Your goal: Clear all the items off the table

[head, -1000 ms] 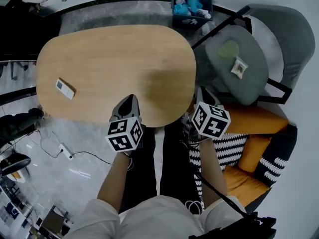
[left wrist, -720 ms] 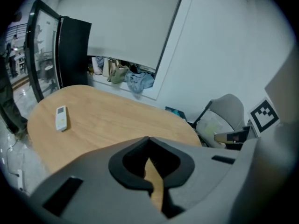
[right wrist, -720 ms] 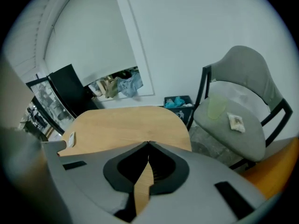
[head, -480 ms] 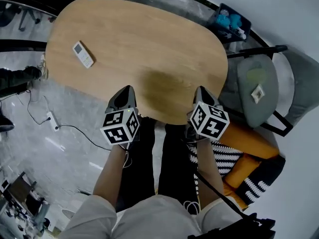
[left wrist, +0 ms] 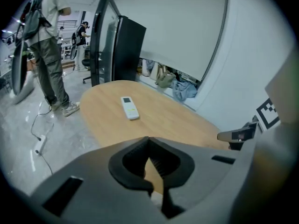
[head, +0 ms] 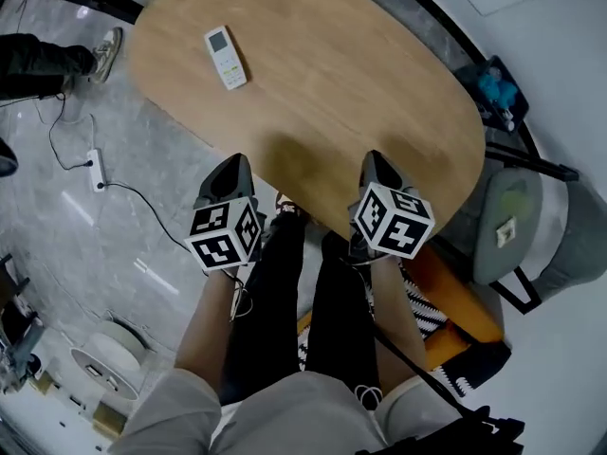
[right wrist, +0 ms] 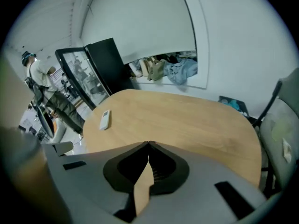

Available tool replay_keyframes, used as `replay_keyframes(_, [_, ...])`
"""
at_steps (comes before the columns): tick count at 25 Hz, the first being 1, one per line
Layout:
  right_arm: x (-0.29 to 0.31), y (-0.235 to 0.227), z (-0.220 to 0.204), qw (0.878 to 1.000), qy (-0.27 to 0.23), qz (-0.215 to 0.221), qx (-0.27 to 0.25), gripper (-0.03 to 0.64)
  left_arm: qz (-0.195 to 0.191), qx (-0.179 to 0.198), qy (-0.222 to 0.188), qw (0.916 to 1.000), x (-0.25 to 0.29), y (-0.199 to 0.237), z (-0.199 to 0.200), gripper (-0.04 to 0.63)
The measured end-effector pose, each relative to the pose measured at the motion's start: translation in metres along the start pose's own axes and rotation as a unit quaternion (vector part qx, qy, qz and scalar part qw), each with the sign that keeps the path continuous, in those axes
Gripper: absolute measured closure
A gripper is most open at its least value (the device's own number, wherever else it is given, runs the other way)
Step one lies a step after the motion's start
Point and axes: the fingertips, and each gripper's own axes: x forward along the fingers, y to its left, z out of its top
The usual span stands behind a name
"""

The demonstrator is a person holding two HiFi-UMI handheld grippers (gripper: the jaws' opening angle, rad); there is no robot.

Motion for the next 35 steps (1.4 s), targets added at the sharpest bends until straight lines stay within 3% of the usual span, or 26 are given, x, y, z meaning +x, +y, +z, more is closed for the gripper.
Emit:
replay_keyframes(5, [0.033,0.062,0.002,0.998,0.026,0.029,-0.049,0.592,0.036,-0.037,-0.013,0.9986,-0.008,0.064,0.007,0.595])
replay_keyframes(13, [0.067,0.128,-0.001,0.990,0.052,0.063,-0.111,0.592,0.076,-0.087,-0.019,0.9932,-0.020,0.129,-0.010,0.595])
replay_keyframes(18, [0.087,0.151,0.006,0.986,0.052,0.072,-0.142,0.592,0.084,-0.114,-0.023,0.9897,-0.020,0.145,-0.014,0.595])
replay_keyframes(24, [0.111,0.184,0.017,0.982,0.038,0.093,-0.160,0.584,0.090,-0.121,-0.027,0.9882,-0.019,0.165,-0.017,0.595])
replay_keyframes(26, [0.121,0.198,0.022,0.980,0.037,0.104,-0.167,0.514,0.095,-0.127,-0.030,0.9869,-0.020,0.174,-0.017,0.595])
replay_keyframes(29, [0.138,0.214,0.033,0.978,0.032,0.112,-0.175,0.492,0.105,-0.135,-0.035,0.9847,-0.020,0.188,-0.020,0.595])
replay_keyframes(32, [0.157,0.226,0.045,0.976,0.023,0.104,-0.188,0.408,0.112,-0.142,-0.035,0.9829,-0.020,0.199,-0.026,0.595])
replay_keyframes(35, [0.178,0.235,0.052,0.974,0.026,0.096,-0.202,0.370,0.117,-0.145,-0.033,0.9819,-0.019,0.209,-0.032,0.595])
